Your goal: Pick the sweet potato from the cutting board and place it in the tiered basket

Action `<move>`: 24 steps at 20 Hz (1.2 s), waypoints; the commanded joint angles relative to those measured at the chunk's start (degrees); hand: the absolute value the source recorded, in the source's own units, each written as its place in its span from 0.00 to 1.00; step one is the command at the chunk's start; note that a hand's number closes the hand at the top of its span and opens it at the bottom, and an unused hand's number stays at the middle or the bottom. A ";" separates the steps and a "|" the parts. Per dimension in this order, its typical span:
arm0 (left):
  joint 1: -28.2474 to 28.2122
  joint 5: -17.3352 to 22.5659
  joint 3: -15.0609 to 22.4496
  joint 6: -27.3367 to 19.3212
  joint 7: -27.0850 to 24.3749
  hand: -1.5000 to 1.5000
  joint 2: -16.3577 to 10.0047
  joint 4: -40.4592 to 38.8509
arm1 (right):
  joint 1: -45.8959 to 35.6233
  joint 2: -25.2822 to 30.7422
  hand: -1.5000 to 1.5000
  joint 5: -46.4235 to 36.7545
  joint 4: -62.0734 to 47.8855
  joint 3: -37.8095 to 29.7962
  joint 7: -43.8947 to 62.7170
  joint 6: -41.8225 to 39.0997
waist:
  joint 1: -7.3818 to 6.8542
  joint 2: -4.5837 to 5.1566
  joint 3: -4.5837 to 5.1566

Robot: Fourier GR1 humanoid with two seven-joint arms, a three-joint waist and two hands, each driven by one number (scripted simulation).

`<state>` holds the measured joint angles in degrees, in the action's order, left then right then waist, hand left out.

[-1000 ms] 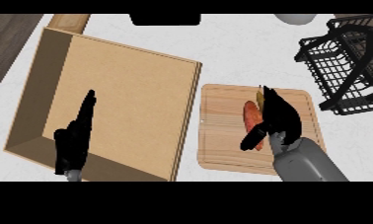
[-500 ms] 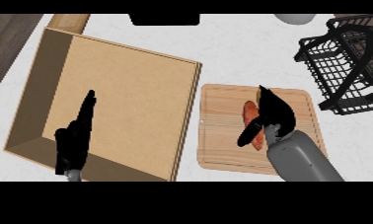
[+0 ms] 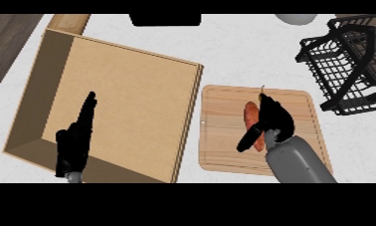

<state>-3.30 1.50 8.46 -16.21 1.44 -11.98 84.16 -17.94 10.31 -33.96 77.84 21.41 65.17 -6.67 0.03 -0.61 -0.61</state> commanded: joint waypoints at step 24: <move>-4.14 -1.23 -1.89 0.09 0.91 0.50 2.67 -1.90 | 8.15 6.18 1.00 -16.10 -0.27 -16.23 4.09 14.06 | 4.09 -0.12 0.76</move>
<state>-4.54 0.22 6.44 -15.46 2.83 -10.37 84.96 -13.95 13.17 -48.95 75.69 12.36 60.77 1.75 1.79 -1.24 -0.33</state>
